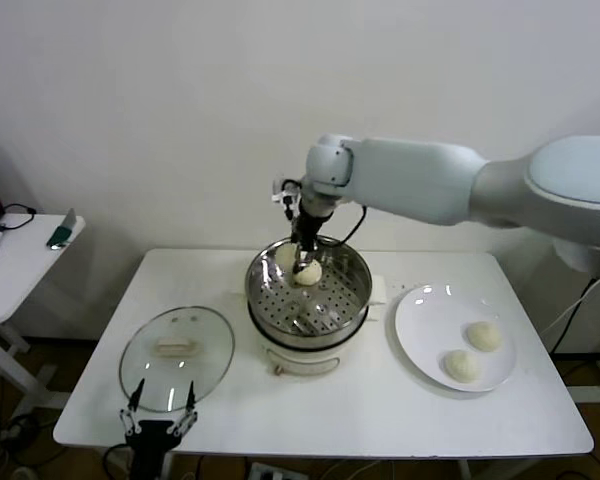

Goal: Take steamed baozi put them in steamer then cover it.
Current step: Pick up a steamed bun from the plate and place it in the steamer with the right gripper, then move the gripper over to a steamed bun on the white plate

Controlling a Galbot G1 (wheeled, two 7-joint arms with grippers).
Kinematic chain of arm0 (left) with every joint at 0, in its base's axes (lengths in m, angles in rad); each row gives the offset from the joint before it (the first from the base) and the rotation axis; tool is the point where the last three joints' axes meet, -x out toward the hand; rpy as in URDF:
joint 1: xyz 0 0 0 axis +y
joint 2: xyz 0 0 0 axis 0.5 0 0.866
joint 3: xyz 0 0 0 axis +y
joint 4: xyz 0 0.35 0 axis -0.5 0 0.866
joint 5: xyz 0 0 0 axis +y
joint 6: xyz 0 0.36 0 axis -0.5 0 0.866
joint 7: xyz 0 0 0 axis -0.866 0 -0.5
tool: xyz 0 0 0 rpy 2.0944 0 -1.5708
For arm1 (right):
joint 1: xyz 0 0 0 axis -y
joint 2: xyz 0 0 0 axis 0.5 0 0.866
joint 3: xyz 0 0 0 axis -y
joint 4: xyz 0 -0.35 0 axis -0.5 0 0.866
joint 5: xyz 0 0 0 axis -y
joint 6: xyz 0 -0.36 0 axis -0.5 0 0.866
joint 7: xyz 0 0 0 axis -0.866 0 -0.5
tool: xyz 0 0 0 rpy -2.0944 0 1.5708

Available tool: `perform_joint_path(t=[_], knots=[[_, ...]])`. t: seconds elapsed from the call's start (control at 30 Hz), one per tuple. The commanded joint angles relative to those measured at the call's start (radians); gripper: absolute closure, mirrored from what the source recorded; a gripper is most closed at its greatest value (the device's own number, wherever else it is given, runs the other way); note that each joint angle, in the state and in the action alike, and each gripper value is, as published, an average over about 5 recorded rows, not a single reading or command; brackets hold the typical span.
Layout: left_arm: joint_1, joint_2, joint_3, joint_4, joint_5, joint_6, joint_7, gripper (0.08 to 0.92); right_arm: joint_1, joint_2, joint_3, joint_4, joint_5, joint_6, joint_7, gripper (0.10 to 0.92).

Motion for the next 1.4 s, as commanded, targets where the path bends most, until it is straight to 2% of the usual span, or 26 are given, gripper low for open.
perform_joint_path(t=[0.03,0.4,0.63,0.77,0.97,1.17,1.4], knots=[[0.002,0.007,-0.003,0.009,-0.01,-0.003,0.0,0.177,-0.09,0.072,-0.032,-0.022,-0.014,-0.015,0.021,0.347],[-0.001,0.013,-0.005,0.014,-0.016,-0.003,0.001,0.177,-0.129,0.083,-0.001,-0.058,-0.037,-0.011,0.033,0.326],[0.003,0.012,-0.007,0.014,-0.016,-0.006,0.0,0.177,-0.108,0.058,0.02,-0.045,-0.03,-0.019,0.037,0.213],[0.004,0.012,-0.008,0.01,-0.016,-0.006,-0.001,0.177,-0.047,0.008,0.019,-0.01,-0.043,-0.004,0.008,0.203],[0.005,0.011,-0.008,0.007,-0.016,-0.006,-0.002,0.177,0.12,-0.144,-0.009,0.081,-0.112,0.079,-0.093,0.202],[0.004,0.009,-0.008,0.012,-0.014,-0.005,-0.004,0.177,0.292,-0.401,-0.112,0.263,-0.19,0.151,-0.149,0.203],[0.004,0.014,-0.01,0.018,-0.014,-0.005,0.0,0.177,0.269,-0.688,-0.126,0.414,-0.341,0.151,-0.165,0.203]])
